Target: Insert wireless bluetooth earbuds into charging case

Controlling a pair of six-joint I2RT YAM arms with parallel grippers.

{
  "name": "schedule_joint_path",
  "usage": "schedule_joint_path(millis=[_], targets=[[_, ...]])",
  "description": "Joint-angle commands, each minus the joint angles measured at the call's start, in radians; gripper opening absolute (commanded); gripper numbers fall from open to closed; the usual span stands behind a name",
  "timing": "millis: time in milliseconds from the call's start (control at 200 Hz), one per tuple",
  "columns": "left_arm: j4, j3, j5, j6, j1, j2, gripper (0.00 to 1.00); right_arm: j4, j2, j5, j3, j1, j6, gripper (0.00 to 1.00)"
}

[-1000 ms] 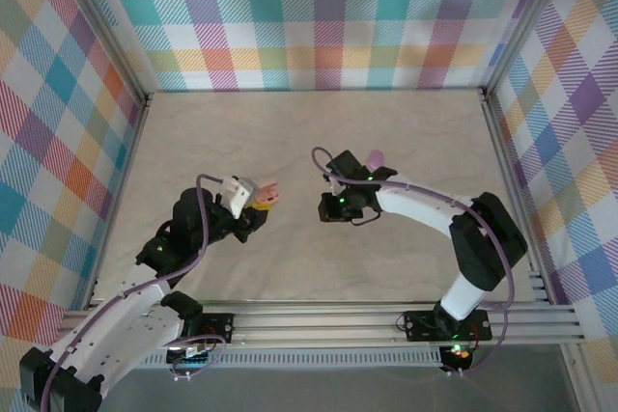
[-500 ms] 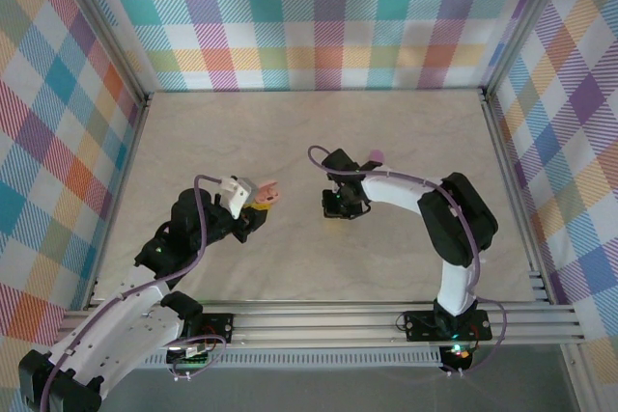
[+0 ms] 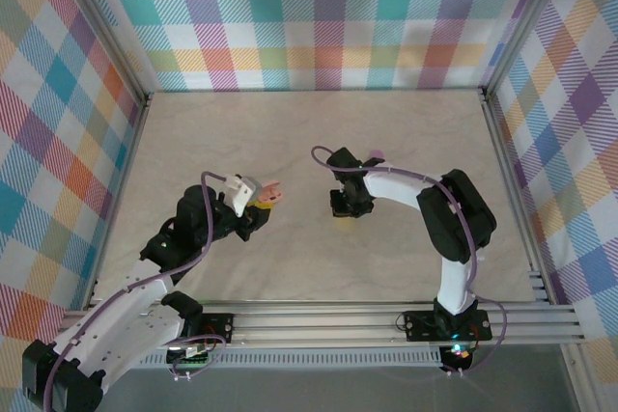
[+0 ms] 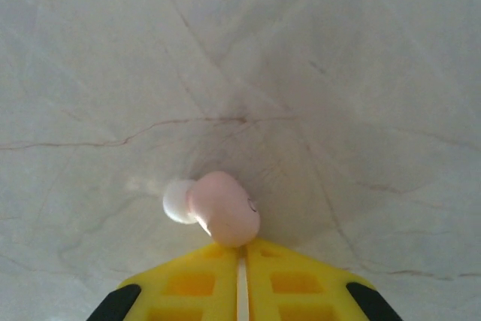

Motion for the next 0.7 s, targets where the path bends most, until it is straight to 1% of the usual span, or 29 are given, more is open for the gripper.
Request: schedule_joint_path(millis=[0, 190, 350, 465, 605, 665, 695], targets=[[0.021, 0.037, 0.017, 0.009, -0.008, -0.016, 0.1, -0.032, 0.017, 0.045, 0.032, -0.016, -0.042, 0.13], [0.014, 0.03, 0.012, 0.008, -0.008, -0.03, 0.1, 0.002, 0.045, 0.008, 0.062, -0.034, -0.037, 0.13], [-0.002, 0.037, 0.011, 0.008, -0.008, -0.041, 0.1, -0.02, 0.067, 0.005, 0.105, -0.039, -0.044, 0.13], [-0.021, 0.038, -0.002, 0.017, -0.008, -0.058, 0.1, -0.046, 0.037, 0.02, 0.098, -0.041, -0.056, 0.13], [-0.025, 0.033, -0.006, 0.016, -0.008, -0.071, 0.1, -0.09, -0.025, 0.071, 0.076, -0.041, -0.075, 0.14], [-0.026, 0.033, -0.005, 0.016, -0.008, -0.07, 0.1, -0.099, -0.05, 0.087, 0.069, -0.041, -0.078, 0.16], [-0.024, 0.032, -0.005, 0.016, -0.008, -0.069, 0.1, -0.102, -0.064, 0.093, 0.066, -0.041, -0.074, 0.19]])
